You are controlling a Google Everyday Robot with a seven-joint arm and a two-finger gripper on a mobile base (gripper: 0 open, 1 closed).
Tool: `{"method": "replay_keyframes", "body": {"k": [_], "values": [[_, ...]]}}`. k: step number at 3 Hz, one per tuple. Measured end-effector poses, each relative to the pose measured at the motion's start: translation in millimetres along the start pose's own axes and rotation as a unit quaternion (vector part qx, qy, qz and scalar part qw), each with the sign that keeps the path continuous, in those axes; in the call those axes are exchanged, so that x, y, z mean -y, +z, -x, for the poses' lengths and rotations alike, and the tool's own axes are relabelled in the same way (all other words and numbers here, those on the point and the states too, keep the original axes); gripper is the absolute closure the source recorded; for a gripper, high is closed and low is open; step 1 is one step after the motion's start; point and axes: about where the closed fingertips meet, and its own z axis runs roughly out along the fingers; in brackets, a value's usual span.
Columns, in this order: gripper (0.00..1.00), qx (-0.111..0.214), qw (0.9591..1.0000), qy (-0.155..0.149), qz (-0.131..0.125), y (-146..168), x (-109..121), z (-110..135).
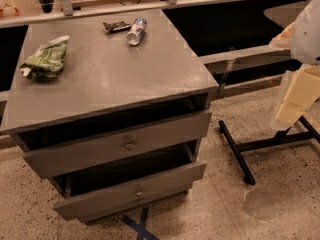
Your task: Pick green jalapeno chip bag
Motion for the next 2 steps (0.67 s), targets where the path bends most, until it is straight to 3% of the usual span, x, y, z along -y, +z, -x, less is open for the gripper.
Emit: {"method": "replay_keyframes", "body": {"k": [1,2], "values": [[0.00,0.012,0.9999,0.004,-0.011,-2,4,8],[0.00,0.051,0.9982,0.026,-0.020,3,19,15]]}}
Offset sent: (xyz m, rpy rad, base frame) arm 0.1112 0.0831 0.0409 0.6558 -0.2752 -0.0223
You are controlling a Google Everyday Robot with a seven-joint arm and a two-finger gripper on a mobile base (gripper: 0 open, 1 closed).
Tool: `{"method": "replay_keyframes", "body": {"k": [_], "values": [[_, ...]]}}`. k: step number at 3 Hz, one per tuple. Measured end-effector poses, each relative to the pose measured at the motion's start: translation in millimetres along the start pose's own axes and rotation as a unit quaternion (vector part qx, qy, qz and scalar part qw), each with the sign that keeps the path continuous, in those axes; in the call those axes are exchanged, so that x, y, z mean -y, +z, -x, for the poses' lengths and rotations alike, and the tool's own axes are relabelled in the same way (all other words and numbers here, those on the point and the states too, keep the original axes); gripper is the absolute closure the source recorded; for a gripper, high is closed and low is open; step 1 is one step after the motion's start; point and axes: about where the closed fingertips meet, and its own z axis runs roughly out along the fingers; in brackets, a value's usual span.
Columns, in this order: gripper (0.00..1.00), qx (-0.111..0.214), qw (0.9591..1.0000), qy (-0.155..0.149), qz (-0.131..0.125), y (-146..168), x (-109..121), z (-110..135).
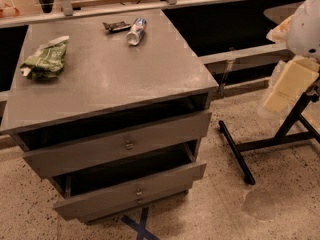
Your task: Pick green jalapeno chip bag
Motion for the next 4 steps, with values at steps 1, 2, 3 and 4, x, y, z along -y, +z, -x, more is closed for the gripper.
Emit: {"method": "replay_keyframes", "body": {"k": [1,2,3,4], "values": [[0.00,0.131,0.9909,0.028,-0.006,28,36,48],[0.00,0.256,0.9655,0.045,-0.005,45,55,91],[0.00,0.358,0.9331,0.035,-0.007,49,70,144],[0.00,0.377,0.9258,0.030,-0.004,50,69,158]]}}
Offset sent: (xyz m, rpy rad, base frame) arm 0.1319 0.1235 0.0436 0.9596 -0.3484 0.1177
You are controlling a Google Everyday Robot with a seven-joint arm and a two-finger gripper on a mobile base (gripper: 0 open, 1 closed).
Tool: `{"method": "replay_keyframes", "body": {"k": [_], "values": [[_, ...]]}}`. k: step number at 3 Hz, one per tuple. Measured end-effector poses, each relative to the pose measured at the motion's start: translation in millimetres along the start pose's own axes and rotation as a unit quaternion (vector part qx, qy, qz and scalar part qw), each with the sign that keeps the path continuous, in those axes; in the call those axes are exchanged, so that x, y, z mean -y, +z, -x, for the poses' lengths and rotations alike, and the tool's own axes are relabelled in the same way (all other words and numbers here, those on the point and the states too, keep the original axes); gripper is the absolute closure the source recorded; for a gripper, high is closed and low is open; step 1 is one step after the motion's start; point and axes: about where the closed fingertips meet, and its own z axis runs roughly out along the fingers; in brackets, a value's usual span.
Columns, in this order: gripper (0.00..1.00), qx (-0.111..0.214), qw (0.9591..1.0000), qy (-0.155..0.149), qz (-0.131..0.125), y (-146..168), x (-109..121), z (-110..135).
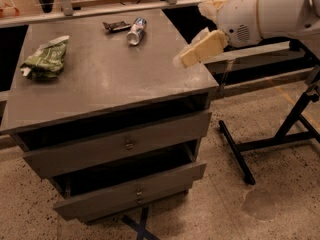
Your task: Pick green jalapeno chip bag
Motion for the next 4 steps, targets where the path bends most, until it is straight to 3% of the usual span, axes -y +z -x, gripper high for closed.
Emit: {"method": "replay_keyframes", "body": {"k": [2,4], "values": [[0.00,-0.004,0.9999,0.010,-0.003,10,-1,-6],[0.00,-0.020,0.9988,0.030,0.034,89,0,-25]]}}
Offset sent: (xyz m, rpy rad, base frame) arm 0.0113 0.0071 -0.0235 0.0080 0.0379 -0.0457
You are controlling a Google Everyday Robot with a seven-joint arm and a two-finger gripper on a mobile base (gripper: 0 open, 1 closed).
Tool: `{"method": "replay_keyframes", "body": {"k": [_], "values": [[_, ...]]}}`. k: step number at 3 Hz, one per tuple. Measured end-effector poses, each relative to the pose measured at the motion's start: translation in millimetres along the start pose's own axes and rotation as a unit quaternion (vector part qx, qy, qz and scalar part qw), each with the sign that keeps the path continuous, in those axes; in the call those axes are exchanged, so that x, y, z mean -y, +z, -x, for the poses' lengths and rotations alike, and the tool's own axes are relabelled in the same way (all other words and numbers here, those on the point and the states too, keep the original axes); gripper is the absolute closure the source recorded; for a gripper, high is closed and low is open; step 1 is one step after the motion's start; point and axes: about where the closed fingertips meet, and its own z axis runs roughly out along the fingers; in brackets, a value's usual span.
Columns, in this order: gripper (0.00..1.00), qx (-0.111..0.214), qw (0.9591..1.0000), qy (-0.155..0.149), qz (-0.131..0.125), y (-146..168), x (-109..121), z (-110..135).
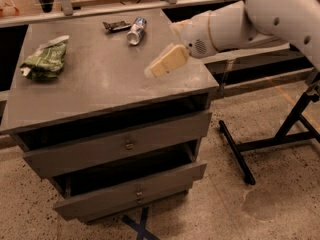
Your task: Pick green jalapeno chip bag
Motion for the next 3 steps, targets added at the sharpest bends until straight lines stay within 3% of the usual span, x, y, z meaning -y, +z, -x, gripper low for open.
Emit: {"method": "replay_keyframes", "body": {"k": [1,3], "values": [[0.00,0.008,0.9998,-0.004,0.018,46,-3,3],[0.00,0.046,0.9976,-0.023,0.047,126,-16,32]]}}
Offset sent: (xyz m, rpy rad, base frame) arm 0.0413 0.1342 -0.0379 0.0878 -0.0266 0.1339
